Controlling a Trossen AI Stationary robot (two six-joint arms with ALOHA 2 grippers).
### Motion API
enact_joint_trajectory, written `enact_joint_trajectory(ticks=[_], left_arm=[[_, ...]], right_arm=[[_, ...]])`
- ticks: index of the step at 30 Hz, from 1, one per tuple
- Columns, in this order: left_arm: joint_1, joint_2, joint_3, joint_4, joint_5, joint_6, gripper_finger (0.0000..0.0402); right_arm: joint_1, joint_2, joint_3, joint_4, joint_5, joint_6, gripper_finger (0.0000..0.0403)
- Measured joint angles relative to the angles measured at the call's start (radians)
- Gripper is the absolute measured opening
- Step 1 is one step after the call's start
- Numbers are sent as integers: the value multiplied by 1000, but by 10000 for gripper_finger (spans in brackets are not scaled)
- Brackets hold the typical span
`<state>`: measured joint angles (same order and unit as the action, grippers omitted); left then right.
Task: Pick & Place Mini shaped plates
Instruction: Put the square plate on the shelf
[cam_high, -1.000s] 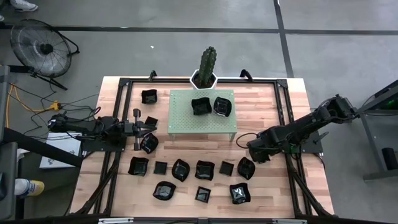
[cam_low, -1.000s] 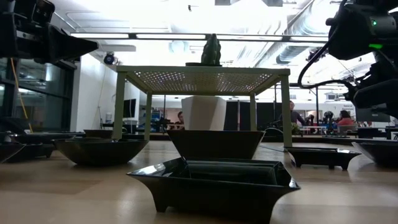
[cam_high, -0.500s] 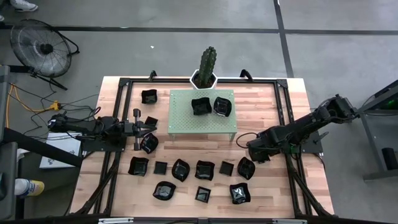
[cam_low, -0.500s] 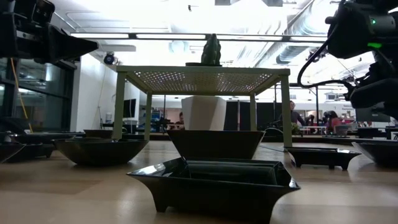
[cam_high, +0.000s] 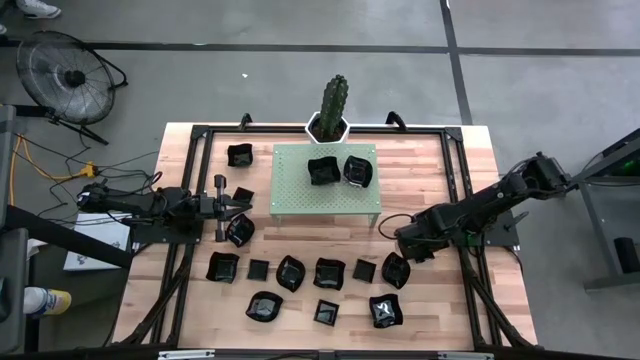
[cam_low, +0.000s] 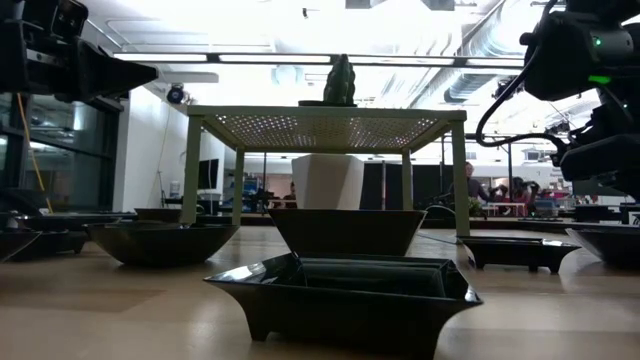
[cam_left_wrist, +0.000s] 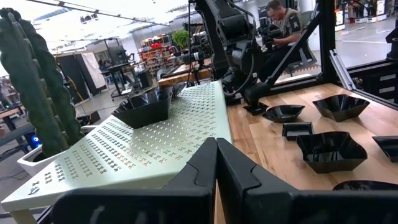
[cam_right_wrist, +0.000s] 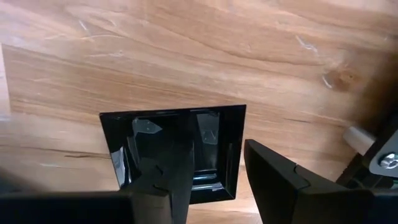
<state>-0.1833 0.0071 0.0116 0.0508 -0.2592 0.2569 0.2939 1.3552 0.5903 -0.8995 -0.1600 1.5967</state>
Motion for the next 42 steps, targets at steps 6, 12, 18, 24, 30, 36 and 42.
enact_joint_trajectory(ticks=[6, 12, 18, 24, 30, 36, 42], left_arm=[[0, 0, 0, 0, 0, 0, 0], [0, 0, 0, 0, 0, 0, 0], [0, 0, 0, 0, 0, 0, 0], [0, 0, 0, 0, 0, 0, 0], [0, 0, 0, 0, 0, 0, 0], [0, 0, 0, 0, 0, 0, 0], [0, 0, 0, 0, 0, 0, 0]], right_arm=[[0, 0, 0, 0, 0, 0, 103], [0, 0, 0, 0, 0, -1, 49], [0, -2, 3, 0, -4, -7, 9], [0, -4, 6, -1, -3, -7, 5], [0, -29, 6, -4, 13, -4, 2], [0, -78, 6, -14, 42, 9, 0], [13, -143, 5, -24, 80, 40, 0]])
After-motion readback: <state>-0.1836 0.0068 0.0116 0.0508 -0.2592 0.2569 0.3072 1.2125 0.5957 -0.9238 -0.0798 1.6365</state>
